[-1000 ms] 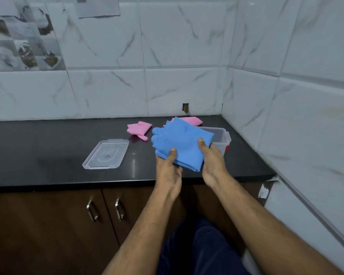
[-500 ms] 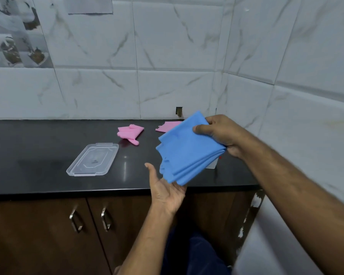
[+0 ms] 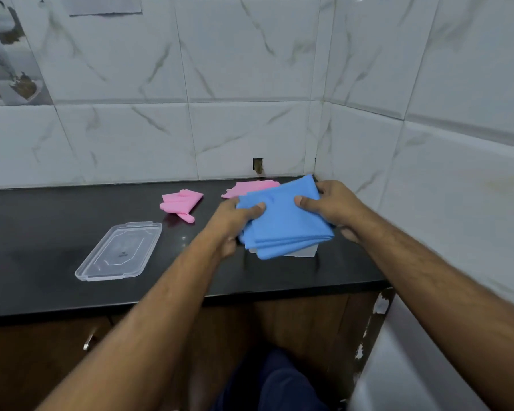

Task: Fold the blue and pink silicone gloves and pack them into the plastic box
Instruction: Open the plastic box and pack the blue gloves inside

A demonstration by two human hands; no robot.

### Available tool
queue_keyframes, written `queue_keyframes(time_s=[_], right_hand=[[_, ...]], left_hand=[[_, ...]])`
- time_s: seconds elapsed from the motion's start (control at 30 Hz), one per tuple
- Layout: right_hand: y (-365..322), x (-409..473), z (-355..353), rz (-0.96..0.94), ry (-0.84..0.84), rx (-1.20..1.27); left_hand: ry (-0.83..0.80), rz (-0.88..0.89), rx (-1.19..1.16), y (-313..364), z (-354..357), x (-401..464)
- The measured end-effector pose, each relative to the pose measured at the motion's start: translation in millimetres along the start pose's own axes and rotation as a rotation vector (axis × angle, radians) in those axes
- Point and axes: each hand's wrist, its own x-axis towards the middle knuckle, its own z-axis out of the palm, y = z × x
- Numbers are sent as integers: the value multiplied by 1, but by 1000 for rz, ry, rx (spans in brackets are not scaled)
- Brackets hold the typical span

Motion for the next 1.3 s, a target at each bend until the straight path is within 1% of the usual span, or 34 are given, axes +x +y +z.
queue_keyframes(time_s=[0.13,0.2,0.33,0.43,0.57,0.7,0.8,0.87,0.93,1.07,1.13,1.3], right_hand=[[3,27,1,-95,169,84],[6,40,2,-109,247,131],[21,61,12,-110,373,65],[42,69,20,-81,406,28],[67,72,25,-10,401,1],[72,68,24,-28,370,-87],[71,62,22,-50,299,-213],[68,57,20,-81,226,-324],[63,53,17,-95,157,-417],[54,47,18,-109,63,-570],[54,45,20,-109,48,-577],[57,42,25,-80,16,-562]], left_hand=[[1,118,258,42,7,39],[-11,143,302,52,9,59],[13,159,309,37,14,92],[85,151,352,9,16,105],[133,113,502,-15,18,107],[146,37,555,-16,18,98],[163,-105,571,-13,16,85],[168,-214,529,-8,16,71],[184,-262,504,-2,15,58],[218,-253,510,2,16,35],[212,-232,507,1,17,27],[146,-102,525,-6,12,18]])
